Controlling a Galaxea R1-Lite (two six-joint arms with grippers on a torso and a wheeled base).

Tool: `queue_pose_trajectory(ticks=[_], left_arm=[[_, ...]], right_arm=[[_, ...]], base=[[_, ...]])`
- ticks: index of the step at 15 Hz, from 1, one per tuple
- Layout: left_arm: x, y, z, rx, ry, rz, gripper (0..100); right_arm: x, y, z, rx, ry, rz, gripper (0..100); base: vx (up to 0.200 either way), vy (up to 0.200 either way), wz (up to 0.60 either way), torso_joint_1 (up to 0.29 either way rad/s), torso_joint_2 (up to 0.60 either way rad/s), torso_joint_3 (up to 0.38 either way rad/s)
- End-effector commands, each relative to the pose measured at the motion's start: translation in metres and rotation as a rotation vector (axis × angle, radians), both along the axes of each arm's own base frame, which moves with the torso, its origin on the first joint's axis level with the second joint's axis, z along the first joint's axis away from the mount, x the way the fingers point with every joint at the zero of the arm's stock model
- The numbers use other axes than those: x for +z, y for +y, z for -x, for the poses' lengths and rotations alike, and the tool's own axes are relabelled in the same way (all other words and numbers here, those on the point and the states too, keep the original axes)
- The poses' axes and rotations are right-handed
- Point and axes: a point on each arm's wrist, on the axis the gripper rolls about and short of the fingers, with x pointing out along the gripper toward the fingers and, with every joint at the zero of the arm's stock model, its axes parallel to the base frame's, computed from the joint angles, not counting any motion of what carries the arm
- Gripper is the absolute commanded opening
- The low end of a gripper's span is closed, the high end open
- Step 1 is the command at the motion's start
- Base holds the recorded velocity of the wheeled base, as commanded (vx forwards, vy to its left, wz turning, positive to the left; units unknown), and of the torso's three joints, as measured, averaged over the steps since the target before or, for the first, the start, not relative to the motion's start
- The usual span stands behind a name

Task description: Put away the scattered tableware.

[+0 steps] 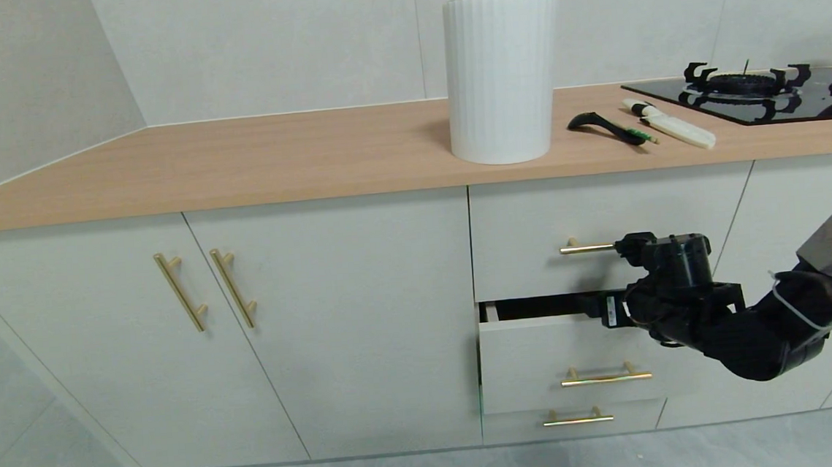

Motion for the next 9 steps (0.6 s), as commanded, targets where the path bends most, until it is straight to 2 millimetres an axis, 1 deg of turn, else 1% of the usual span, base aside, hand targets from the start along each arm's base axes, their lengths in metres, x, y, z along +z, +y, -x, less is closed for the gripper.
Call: queue_pose_trajectory(ticks=[1, 6, 8, 9], left_arm=[[0.0, 0.0, 0.0, 0.0, 0.0, 0.0, 100], [0.0, 0.0, 0.0, 0.0, 0.0, 0.0, 100], [0.0, 0.0, 0.0, 0.0, 0.0, 0.0, 100], [0.0, 0.0, 0.0, 0.0, 0.0, 0.0, 100]], right_arm=[[-0.012, 0.002, -0.006, -0.003, 0.012, 0.003, 100], [-0.022, 0.004, -0.014, -0.016, -0.014, -0.028, 100], [-0.024, 0.004, -0.012, -0.013, -0.004, -0.023, 100], [-0.027, 0.002, -0.007, -0.01, 0.02, -0.012, 100]], base=[[0.0, 0.0, 0.0, 0.0, 0.0, 0.0], [0.0, 0.0, 0.0, 0.0, 0.0, 0.0], [0.0, 0.0, 0.0, 0.0, 0.0, 0.0], [0.0, 0.0, 0.0, 0.0, 0.0, 0.0]])
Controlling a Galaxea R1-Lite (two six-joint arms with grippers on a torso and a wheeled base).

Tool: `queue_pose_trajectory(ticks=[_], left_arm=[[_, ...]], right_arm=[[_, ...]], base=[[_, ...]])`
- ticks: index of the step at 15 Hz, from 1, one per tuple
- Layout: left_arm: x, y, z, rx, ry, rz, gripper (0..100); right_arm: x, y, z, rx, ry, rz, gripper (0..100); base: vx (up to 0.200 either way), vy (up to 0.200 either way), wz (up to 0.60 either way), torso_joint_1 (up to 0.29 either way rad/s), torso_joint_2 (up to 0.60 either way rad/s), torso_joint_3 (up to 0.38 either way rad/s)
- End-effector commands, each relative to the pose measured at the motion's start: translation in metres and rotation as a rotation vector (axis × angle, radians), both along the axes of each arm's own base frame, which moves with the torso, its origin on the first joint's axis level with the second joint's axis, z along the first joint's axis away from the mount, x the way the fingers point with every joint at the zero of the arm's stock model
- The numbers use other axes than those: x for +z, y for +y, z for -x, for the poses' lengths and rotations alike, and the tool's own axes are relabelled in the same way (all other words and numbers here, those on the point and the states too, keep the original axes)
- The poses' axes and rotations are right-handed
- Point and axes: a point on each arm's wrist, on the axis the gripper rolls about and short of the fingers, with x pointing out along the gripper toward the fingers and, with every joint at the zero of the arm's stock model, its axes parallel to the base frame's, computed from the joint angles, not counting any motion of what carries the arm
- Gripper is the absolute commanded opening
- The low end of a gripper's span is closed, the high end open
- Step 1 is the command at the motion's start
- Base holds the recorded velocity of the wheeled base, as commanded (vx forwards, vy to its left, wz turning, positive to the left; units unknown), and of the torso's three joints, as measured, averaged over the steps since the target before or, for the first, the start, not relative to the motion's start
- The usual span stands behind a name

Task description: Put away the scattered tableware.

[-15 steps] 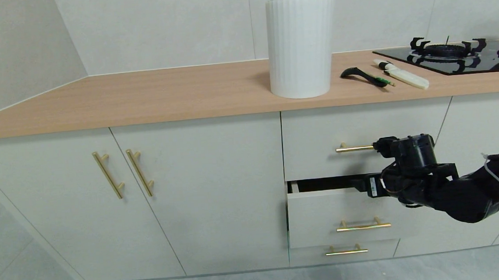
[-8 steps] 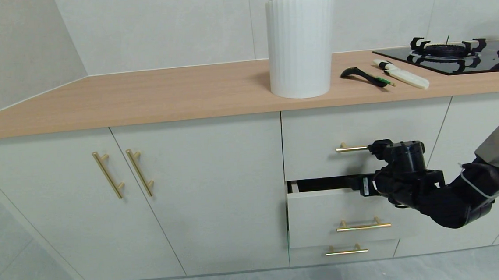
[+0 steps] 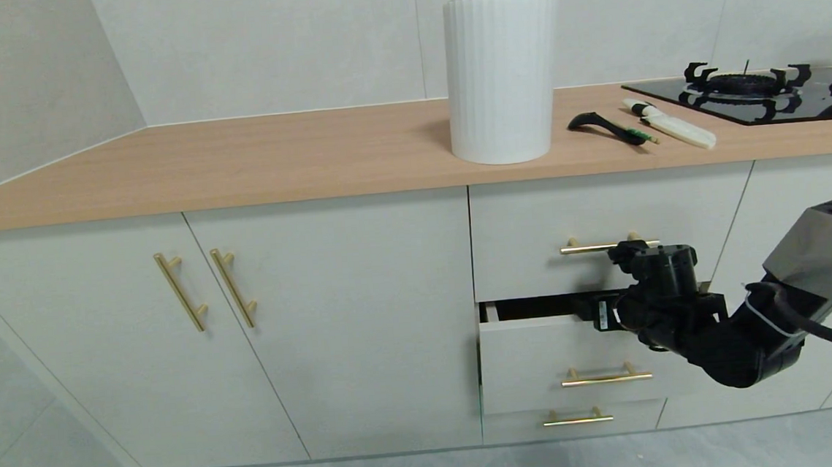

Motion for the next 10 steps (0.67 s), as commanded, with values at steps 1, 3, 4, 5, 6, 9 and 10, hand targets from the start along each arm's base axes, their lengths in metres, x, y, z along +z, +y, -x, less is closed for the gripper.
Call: queue_pose_trajectory(ticks=[1, 3, 4, 5, 6, 9, 10], left_arm=[[0.0, 0.0, 0.0, 0.0, 0.0, 0.0, 100], [0.0, 0.0, 0.0, 0.0, 0.0, 0.0, 100], [0.0, 0.0, 0.0, 0.0, 0.0, 0.0, 100], [0.0, 0.0, 0.0, 0.0, 0.0, 0.0, 100], [0.0, 0.0, 0.0, 0.0, 0.0, 0.0, 100], [0.0, 0.0, 0.0, 0.0, 0.0, 0.0, 100], [0.0, 0.0, 0.0, 0.0, 0.0, 0.0, 100]], right_arm=[[-0.004, -0.001, 0.004, 0.002, 0.025, 0.007, 100], [-0.001, -0.002, 0.008, 0.006, 0.049, 0.012, 100], [0.001, -0.003, 0.01, 0.009, 0.062, 0.014, 100], [0.008, -0.004, 0.016, 0.013, 0.087, 0.02, 100], [0.013, -0.005, 0.019, 0.014, 0.098, 0.022, 100], [0.028, -0.008, 0.031, 0.036, 0.119, 0.015, 100], [0.034, -0.009, 0.036, 0.047, 0.131, 0.013, 100]], base=[[0.0, 0.0, 0.0, 0.0, 0.0, 0.0], [0.0, 0.0, 0.0, 0.0, 0.0, 0.0], [0.0, 0.0, 0.0, 0.0, 0.0, 0.0], [0.0, 0.0, 0.0, 0.0, 0.0, 0.0], [0.0, 0.0, 0.0, 0.0, 0.0, 0.0], [0.0, 0.0, 0.0, 0.0, 0.0, 0.0], [0.0, 0.0, 0.0, 0.0, 0.0, 0.0]])
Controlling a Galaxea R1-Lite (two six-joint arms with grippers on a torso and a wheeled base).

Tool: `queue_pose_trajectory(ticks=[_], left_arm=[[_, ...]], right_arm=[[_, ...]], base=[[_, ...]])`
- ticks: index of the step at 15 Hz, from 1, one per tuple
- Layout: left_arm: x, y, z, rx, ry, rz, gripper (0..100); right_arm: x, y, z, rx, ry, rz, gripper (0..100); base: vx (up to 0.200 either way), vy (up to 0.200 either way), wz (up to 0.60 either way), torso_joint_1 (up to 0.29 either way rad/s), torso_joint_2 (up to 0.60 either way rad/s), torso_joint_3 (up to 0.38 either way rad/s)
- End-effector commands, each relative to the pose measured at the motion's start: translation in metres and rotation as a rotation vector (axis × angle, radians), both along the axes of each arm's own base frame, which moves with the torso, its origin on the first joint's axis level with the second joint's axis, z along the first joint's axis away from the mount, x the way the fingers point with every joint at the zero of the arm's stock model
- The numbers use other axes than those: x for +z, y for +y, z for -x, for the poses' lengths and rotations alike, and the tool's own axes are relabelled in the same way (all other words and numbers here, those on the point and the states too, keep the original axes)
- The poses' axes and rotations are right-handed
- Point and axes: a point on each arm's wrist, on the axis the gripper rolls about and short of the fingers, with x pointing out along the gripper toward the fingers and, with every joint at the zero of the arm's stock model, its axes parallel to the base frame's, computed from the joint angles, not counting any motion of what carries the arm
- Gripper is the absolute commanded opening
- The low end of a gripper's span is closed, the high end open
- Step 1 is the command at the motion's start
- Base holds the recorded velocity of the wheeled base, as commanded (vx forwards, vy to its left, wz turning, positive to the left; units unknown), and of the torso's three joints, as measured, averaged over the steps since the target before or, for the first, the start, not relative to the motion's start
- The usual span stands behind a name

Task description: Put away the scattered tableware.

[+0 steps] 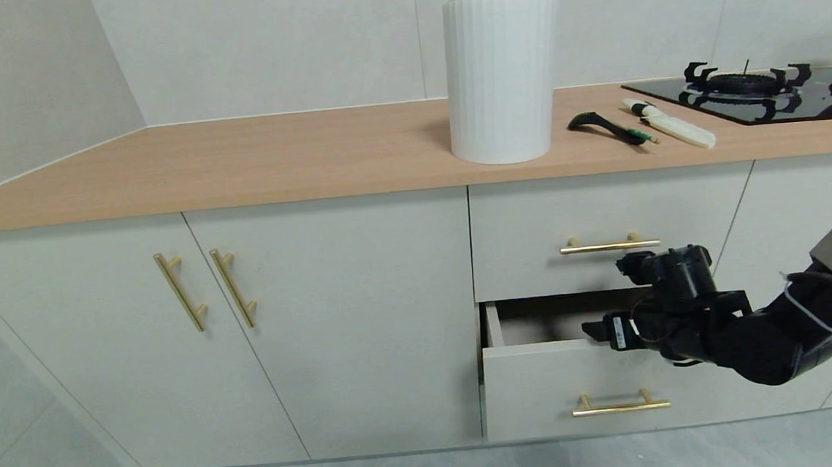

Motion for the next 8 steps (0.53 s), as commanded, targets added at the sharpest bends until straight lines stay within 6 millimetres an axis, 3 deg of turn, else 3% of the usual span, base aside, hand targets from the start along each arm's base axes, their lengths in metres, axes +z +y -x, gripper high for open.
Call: queue_pose_trajectory(ticks=[1, 4, 8], left_arm=[[0.0, 0.0, 0.0, 0.0, 0.0, 0.0, 100], [0.0, 0.0, 0.0, 0.0, 0.0, 0.0, 100], [0.0, 0.0, 0.0, 0.0, 0.0, 0.0, 100]], right_arm=[[0.025, -0.003, 0.013, 0.026, -0.01, -0.014, 100], [0.035, -0.005, 0.027, 0.09, 0.077, 0.004, 100], [0.031, -0.003, 0.026, 0.104, 0.09, 0.016, 100]], base=[[0.0, 0.0, 0.0, 0.0, 0.0, 0.0], [0.0, 0.0, 0.0, 0.0, 0.0, 0.0], [0.0, 0.0, 0.0, 0.0, 0.0, 0.0]])
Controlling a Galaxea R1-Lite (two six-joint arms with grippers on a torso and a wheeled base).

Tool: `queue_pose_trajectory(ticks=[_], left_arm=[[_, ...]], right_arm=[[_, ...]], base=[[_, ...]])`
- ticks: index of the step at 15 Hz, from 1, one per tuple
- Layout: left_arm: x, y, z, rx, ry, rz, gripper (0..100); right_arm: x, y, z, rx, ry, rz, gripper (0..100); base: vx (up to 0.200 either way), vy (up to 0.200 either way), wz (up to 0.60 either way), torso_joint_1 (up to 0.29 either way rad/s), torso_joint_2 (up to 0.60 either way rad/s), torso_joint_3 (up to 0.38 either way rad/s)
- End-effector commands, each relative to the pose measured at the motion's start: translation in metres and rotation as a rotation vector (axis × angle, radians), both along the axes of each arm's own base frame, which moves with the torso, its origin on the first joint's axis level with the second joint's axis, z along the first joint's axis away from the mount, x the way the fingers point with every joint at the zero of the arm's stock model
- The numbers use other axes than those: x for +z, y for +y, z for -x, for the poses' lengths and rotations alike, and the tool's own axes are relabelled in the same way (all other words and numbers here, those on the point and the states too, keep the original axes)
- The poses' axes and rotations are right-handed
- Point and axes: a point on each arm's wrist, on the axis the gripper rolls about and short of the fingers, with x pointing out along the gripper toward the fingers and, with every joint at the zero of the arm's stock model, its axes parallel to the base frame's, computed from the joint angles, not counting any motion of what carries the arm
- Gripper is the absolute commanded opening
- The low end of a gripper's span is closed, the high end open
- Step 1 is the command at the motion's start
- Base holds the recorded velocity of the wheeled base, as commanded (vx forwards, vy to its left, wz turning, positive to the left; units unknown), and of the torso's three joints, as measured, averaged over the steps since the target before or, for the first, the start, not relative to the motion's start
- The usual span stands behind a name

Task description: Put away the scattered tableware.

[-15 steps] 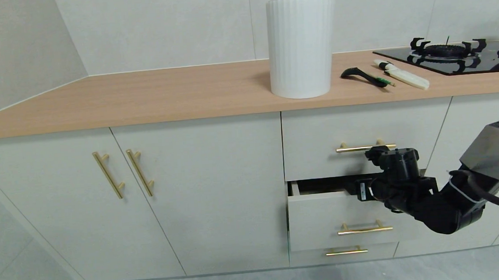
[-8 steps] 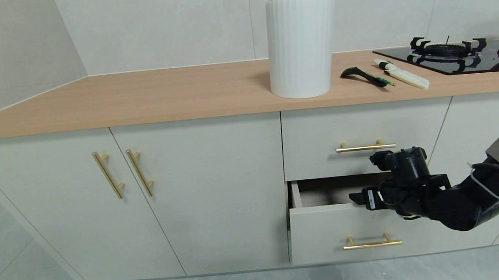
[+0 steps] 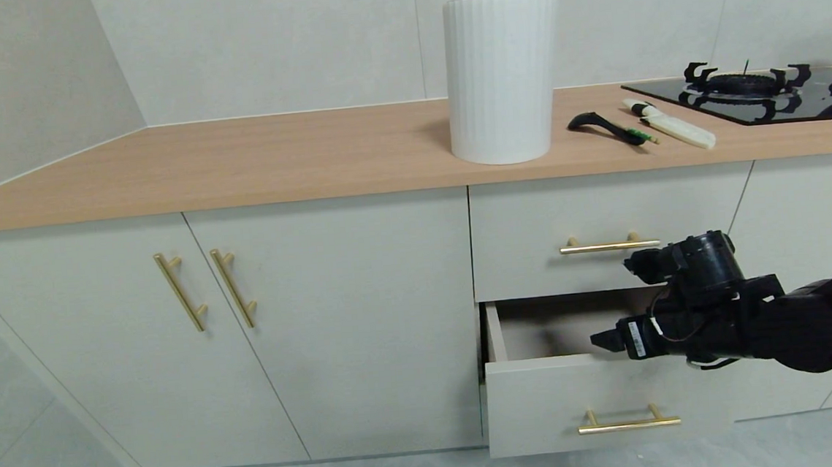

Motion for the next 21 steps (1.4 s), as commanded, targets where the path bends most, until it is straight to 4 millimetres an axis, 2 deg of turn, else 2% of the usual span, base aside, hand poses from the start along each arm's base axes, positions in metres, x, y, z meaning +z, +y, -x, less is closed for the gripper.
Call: queue_pose_trajectory(ticks=[1, 8, 13, 17, 21], left_arm=[[0.0, 0.0, 0.0, 0.0, 0.0, 0.0, 100], [0.0, 0.0, 0.0, 0.0, 0.0, 0.0, 100], [0.0, 0.0, 0.0, 0.0, 0.0, 0.0, 100], [0.0, 0.0, 0.0, 0.0, 0.0, 0.0, 100], [0.0, 0.0, 0.0, 0.0, 0.0, 0.0, 100]], right_arm=[[0.003, 0.0, 0.0, -0.002, -0.009, -0.002, 100], [-0.012, 0.003, -0.004, 0.001, 0.031, 0.02, 100], [-0.012, 0.002, 0.0, 0.014, 0.054, 0.043, 100], [-0.003, -0.002, 0.014, 0.055, 0.129, 0.105, 100], [-0.003, -0.001, 0.027, 0.116, 0.213, 0.17, 100]], base=[[0.0, 0.0, 0.0, 0.0, 0.0, 0.0], [0.0, 0.0, 0.0, 0.0, 0.0, 0.0], [0.0, 0.0, 0.0, 0.0, 0.0, 0.0], [0.0, 0.0, 0.0, 0.0, 0.0, 0.0], [0.0, 0.0, 0.0, 0.0, 0.0, 0.0]])
